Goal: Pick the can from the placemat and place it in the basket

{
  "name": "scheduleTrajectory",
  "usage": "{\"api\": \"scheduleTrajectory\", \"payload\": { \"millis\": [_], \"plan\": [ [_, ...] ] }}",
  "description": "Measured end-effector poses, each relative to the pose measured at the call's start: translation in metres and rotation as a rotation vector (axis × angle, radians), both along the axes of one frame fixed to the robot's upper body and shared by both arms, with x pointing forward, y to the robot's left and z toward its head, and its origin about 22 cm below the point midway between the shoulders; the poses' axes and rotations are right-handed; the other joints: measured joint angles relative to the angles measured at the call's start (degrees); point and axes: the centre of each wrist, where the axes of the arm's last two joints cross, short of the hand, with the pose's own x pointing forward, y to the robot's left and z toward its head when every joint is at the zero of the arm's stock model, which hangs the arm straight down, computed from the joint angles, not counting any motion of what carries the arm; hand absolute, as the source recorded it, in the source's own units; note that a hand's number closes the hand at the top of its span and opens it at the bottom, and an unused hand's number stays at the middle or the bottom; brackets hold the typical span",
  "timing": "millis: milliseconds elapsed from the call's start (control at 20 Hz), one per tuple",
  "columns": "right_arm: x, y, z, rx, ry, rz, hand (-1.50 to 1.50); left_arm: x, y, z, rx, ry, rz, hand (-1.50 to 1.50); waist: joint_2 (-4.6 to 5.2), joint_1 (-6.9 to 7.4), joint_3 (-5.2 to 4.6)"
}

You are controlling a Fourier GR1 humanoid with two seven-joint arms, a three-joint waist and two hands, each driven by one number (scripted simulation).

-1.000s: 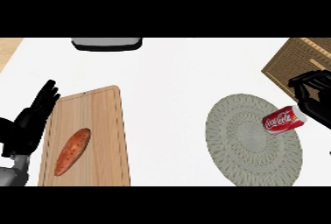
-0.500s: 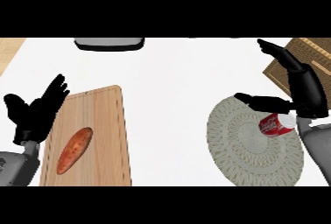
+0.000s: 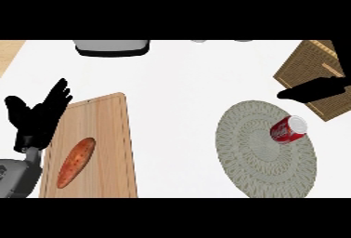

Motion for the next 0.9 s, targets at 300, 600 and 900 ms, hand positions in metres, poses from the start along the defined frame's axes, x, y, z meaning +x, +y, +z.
{"api": "scheduleTrajectory", "payload": {
  "millis": [300,600,900],
  "plan": [
    [-0.005,-0.023,0.078,-0.184,0.163,-0.209,-1.50,-0.001,-0.003,0.000,-0.010,0.000,-0.014,0.00,0.12,0.45,0.13],
    [-0.008,-0.038,0.114,-0.177,0.366,-0.152,-1.50,0.000,-0.001,0.001,-0.013,-0.004,-0.012,0.00,0.35,0.65,0.27],
    [-0.032,-0.063,0.132,-0.082,0.415,-0.066,-1.50,-0.002,0.003,-0.002,-0.011,0.002,0.001,0.00,0.30,0.08,0.35]
  ]
}}
